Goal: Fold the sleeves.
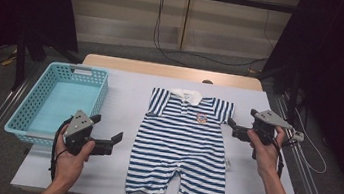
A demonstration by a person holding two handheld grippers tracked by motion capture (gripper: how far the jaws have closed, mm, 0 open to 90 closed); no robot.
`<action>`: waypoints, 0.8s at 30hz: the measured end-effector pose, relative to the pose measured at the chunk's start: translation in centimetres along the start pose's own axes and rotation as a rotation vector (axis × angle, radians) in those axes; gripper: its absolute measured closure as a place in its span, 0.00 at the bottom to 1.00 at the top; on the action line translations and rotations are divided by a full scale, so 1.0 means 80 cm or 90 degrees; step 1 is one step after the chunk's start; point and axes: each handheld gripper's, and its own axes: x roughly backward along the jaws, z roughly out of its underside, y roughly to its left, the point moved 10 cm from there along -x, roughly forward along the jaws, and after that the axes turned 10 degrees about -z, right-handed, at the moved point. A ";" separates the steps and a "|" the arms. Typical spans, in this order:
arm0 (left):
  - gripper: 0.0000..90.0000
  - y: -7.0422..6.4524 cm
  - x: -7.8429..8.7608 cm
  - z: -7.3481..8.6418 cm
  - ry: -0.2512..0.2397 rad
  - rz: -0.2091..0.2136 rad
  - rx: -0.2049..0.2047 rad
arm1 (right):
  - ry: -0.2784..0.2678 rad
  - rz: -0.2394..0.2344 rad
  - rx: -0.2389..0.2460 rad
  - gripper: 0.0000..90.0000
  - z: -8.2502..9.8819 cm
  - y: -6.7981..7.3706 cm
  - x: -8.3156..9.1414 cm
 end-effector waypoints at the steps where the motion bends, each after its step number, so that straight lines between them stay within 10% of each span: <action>1: 0.04 0.004 0.002 0.001 -0.002 -0.005 0.000 | 0.004 -0.001 0.002 0.09 -0.001 -0.002 -0.004; 11: 0.04 0.039 0.031 0.003 -0.055 -0.066 0.056 | 0.031 0.008 -0.011 0.10 -0.003 -0.018 -0.033; 24: 0.05 0.050 0.047 0.021 -0.032 -0.093 0.010 | 0.131 0.020 -0.028 0.21 0.019 -0.043 -0.063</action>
